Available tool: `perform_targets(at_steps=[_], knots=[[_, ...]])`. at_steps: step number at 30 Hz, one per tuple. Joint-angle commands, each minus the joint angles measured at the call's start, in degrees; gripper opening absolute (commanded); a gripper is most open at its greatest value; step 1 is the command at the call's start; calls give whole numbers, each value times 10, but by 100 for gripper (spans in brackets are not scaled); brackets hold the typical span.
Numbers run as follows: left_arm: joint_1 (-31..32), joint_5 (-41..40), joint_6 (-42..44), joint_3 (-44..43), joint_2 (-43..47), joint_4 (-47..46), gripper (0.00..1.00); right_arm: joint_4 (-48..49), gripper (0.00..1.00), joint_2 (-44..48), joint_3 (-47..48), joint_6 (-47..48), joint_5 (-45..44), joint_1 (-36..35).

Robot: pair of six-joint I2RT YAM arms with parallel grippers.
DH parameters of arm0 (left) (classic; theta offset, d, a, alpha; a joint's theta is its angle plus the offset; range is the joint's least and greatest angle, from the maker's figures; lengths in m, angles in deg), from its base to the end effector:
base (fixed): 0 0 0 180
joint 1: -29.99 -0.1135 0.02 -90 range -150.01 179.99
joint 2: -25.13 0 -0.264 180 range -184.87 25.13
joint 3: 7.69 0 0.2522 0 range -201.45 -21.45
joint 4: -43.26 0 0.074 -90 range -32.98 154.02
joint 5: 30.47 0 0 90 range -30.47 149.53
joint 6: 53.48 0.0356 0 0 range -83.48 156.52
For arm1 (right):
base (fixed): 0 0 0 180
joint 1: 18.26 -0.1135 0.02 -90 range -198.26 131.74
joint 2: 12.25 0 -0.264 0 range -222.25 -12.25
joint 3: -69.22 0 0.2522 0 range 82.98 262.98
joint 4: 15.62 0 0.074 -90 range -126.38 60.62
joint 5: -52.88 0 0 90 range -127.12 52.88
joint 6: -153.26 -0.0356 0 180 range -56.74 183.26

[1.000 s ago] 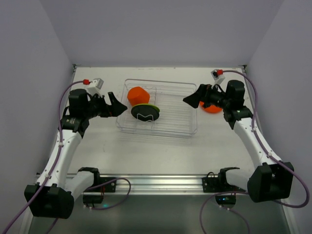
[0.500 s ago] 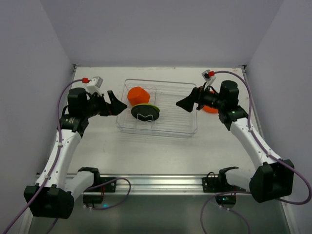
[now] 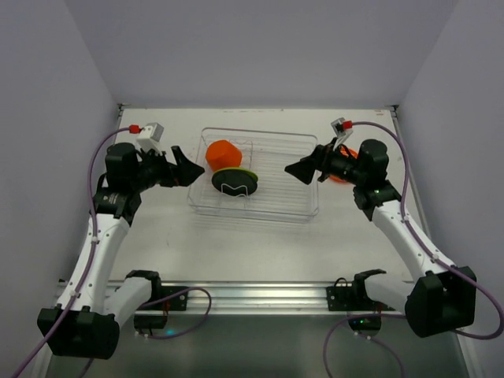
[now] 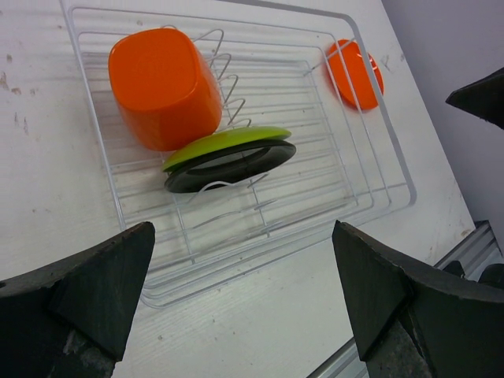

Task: Unload the mixed dishes from the dish rack

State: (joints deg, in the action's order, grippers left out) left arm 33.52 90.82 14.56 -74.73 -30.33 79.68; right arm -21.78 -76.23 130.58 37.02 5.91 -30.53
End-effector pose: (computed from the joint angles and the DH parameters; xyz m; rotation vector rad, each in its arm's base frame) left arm 0.2106 -0.0315 0.3377 0.0330 2.0328 -0.8288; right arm 0.2440 0.0779 0.3239 -0.3686 1.7812 1.1285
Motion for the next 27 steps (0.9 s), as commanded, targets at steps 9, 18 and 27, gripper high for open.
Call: perform_targets(at_steps=[9, 18, 27], knots=[[4, 3, 5, -1, 15, -44, 100, 102, 99, -76, -1, -47, 38, -25], [4, 6, 2, 3, 22, -42, 100, 14, 99, -112, 50, 42, 15, -98], [4, 6, -5, -6, 25, -38, 100, -46, 99, -157, 101, 117, -83, -158]])
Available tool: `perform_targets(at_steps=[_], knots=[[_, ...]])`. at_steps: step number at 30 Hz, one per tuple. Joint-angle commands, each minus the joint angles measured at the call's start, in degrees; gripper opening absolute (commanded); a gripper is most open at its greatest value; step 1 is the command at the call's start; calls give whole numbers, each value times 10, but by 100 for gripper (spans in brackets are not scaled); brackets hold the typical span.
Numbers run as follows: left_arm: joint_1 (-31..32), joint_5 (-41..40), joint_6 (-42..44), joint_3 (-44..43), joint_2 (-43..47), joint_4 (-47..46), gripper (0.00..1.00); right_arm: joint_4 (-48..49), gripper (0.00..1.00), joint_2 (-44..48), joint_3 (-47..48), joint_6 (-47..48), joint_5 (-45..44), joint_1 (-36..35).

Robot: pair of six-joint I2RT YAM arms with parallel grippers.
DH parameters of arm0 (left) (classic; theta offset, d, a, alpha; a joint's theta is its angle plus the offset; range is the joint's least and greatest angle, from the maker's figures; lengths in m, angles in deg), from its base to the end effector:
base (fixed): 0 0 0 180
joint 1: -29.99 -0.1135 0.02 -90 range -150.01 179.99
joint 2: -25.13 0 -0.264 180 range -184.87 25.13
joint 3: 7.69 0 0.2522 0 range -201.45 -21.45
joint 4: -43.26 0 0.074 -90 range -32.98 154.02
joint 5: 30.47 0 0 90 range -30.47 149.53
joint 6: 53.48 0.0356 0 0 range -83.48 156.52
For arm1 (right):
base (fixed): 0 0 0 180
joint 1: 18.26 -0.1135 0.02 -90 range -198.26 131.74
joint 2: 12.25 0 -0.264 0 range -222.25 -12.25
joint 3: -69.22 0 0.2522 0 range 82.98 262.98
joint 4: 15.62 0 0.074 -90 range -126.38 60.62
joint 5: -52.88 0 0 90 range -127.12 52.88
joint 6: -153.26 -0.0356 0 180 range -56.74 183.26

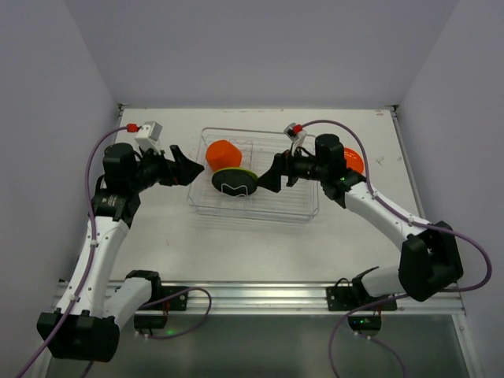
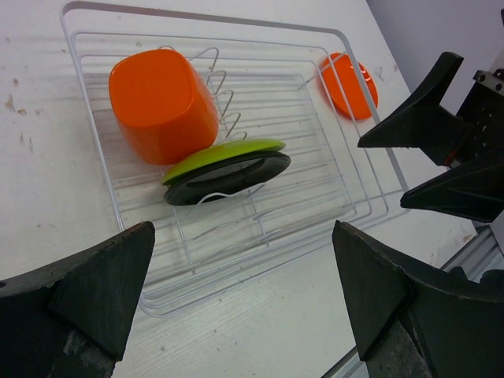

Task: Unload the mixed dishes from the dish rack

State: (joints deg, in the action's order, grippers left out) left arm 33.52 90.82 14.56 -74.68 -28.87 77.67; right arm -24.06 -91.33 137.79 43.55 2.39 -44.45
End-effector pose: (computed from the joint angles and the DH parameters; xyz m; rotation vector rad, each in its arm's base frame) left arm 0.2062 -0.0312 0.3456 0.0551 1.9753 -0.8222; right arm 0.2717 0.1589 0.2938 -0.6066 1.9098 1.1823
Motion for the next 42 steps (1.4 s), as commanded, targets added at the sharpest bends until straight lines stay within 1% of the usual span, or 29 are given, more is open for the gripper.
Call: perform_targets(at_steps=[1, 8, 17, 26, 36, 42], knots=[[4, 6, -5, -8, 12, -17, 100, -27, 99, -9, 30, 55, -49, -22], [4, 9, -9, -16, 7, -17, 100, -48, 99, -42, 47, 66, -58, -31], [4, 7, -6, -13, -1, -17, 100, -29, 98, -101, 66, 78, -80, -56], [4, 6, -1, -12, -4, -17, 100, -44, 98, -161, 115, 85, -98, -76], [4, 4, 2, -10, -6, -16, 100, -38, 97, -196, 140, 85, -106, -94], [4, 3, 4, -8, -7, -15, 100, -45, 85, -203, 157, 104, -124, -108]])
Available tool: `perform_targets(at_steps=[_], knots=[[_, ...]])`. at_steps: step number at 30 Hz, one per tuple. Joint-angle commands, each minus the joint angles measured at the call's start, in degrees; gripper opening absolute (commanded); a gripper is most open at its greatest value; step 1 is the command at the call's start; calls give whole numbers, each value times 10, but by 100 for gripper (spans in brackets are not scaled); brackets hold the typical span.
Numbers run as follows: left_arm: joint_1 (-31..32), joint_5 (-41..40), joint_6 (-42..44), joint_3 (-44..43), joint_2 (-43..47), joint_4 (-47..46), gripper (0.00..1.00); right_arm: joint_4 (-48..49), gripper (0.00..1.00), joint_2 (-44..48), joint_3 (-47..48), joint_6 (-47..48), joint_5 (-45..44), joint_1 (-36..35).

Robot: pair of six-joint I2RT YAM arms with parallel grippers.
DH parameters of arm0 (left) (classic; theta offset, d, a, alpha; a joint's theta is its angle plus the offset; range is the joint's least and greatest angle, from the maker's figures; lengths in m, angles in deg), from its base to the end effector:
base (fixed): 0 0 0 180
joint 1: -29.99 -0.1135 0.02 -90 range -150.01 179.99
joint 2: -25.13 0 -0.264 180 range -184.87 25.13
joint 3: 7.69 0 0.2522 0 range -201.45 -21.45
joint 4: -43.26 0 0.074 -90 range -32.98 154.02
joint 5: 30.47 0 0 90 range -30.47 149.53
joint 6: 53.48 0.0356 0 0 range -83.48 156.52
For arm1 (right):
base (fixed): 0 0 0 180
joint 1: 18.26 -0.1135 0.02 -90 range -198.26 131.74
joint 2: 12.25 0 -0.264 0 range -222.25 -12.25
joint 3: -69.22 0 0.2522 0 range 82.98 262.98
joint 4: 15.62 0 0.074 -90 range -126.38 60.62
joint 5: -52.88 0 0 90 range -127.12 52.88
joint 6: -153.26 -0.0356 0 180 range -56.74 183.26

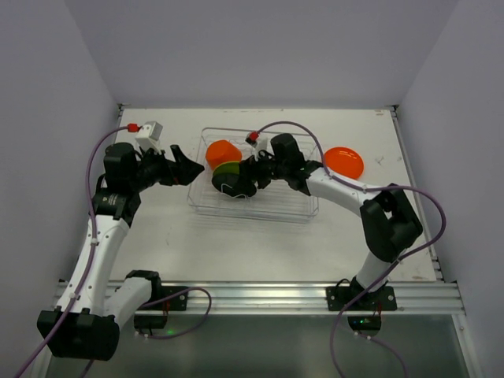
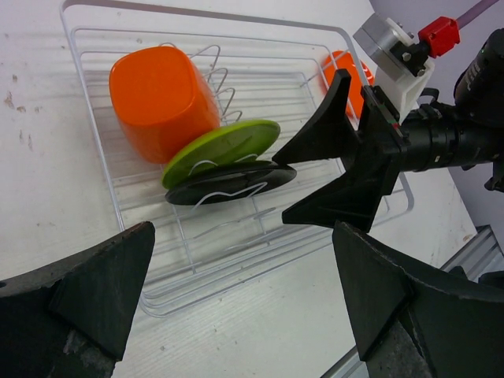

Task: Unload the mixed dishes from the dish rack

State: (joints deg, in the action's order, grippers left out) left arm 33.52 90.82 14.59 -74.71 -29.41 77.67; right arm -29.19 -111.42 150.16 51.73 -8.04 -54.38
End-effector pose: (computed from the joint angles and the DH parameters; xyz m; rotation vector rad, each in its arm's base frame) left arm 0.2084 -0.0314 0.3440 0.0523 1.9838 -0.8229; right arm 0.3056 0.2444 0.2398 -0.7785 2.0812 1.0163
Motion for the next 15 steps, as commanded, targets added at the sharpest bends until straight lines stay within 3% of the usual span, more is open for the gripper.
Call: perform_targets(at_steps=[1, 15], knots=[[4, 4, 4, -8, -2, -15, 100, 3, 84, -4, 37, 25, -24, -11], [4, 4, 4, -10, -7, -16, 100, -74, 77, -27, 90, 92, -153, -47]])
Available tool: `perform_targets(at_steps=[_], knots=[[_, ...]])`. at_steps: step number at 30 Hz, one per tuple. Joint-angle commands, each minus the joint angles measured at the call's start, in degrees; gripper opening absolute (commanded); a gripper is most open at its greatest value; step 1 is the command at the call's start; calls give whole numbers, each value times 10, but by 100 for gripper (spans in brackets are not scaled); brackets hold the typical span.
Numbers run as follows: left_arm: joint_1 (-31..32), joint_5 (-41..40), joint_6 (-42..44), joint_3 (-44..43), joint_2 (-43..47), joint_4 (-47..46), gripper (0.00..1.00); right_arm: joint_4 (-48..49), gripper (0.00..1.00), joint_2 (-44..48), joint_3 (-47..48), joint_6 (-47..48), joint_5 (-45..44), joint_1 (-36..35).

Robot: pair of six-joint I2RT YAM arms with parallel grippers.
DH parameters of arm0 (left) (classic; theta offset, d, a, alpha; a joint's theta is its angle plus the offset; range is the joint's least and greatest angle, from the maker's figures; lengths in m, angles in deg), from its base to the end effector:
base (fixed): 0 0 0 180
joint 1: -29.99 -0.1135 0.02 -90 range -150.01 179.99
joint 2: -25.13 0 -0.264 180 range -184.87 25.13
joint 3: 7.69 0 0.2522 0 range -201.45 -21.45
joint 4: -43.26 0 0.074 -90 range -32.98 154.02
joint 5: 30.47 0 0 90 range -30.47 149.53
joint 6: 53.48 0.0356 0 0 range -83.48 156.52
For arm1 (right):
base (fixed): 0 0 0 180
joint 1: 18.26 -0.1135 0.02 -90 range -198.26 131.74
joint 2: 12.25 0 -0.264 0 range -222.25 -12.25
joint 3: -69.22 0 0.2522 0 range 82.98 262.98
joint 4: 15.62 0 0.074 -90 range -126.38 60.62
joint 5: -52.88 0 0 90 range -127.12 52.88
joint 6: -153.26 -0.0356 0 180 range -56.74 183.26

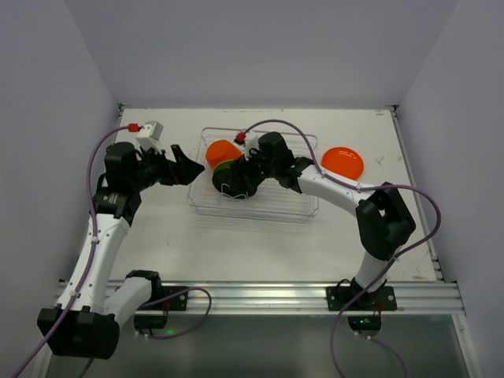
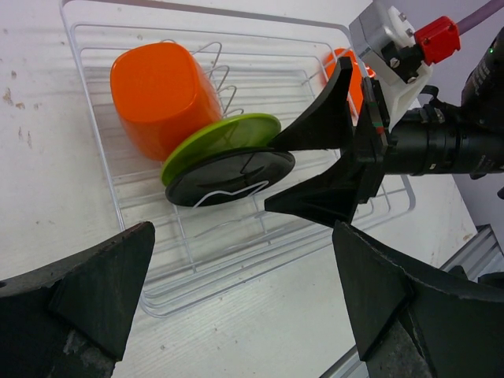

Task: Unload the mixed dishes from the dish rack

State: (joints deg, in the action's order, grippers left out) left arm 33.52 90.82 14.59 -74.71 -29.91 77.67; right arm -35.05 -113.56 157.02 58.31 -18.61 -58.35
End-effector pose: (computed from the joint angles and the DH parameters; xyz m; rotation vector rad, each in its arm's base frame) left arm 0.2104 -0.0315 0.3424 0.0491 1.9922 -0.8238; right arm 0.3044 0.2710 0.2549 -0.8549 2.0505 0.7938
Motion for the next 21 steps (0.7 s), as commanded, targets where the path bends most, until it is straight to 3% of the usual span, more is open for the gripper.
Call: perform_targets(at_steps=[1, 21], knots=[[4, 4, 4, -10, -1, -17, 100, -17, 77, -6, 22, 27, -52, -9], [4, 3, 3, -6, 6, -16, 100, 11, 52, 16, 8, 74, -177, -36]])
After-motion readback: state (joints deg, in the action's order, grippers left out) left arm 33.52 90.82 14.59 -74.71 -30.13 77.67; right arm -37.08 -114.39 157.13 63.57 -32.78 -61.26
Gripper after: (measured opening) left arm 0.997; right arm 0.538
